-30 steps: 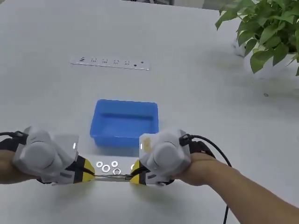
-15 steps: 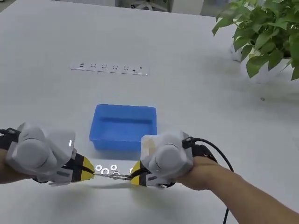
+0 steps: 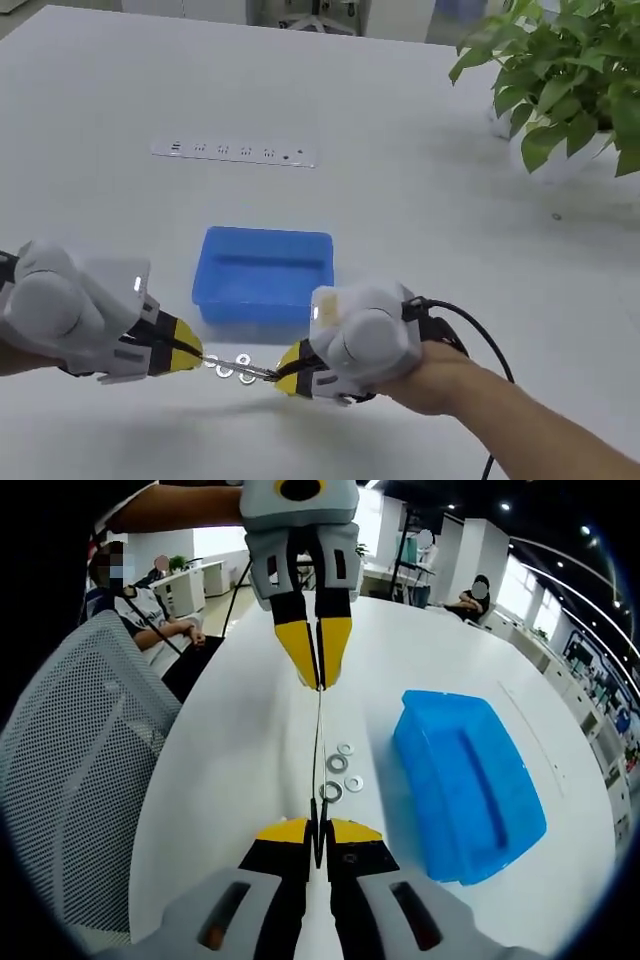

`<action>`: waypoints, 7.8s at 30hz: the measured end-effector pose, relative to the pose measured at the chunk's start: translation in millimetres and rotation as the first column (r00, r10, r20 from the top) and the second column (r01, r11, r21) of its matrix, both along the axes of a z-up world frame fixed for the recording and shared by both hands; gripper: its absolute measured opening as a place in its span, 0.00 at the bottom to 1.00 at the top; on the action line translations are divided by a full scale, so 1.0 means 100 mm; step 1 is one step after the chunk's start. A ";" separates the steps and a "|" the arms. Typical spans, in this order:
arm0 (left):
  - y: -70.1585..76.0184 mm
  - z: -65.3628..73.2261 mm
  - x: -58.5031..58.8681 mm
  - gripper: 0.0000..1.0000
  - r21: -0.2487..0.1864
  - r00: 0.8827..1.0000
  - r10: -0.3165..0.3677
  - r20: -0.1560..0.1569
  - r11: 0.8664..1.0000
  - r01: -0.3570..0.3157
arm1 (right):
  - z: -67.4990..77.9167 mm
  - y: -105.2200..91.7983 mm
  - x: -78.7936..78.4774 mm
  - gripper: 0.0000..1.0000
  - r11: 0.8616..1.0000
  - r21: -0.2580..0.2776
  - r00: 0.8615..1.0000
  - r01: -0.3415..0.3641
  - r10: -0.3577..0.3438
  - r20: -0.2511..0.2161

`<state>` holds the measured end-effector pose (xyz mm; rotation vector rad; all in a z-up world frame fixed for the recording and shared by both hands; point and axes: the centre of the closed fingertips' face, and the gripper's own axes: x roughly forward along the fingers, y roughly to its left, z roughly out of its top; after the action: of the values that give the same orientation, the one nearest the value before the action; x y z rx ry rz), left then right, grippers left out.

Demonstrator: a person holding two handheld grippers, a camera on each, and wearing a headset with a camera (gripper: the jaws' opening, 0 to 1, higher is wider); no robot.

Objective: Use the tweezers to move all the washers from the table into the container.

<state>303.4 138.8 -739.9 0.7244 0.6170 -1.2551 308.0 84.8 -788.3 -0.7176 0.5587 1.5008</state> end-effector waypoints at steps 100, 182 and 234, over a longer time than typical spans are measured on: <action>-0.85 0.41 -0.09 0.06 -0.075 0.983 -0.181 0.033 0.980 0.183 | -0.02 -0.06 -0.15 0.08 0.997 0.050 0.998 0.051 -0.049 -0.042; -0.89 0.19 0.10 0.07 -0.103 0.984 -0.177 -0.003 0.979 0.176 | -0.02 -0.15 0.12 0.11 0.995 0.052 0.996 0.083 -0.084 0.016; -0.93 0.27 0.18 0.07 -0.117 0.984 -0.179 -0.015 0.977 0.176 | 0.06 -0.20 0.17 0.10 0.989 0.044 0.990 0.143 -0.143 -0.017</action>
<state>321.8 45.7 -712.5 0.6793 0.5038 -1.4548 325.0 64.9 -782.1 -0.6197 0.5730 1.3814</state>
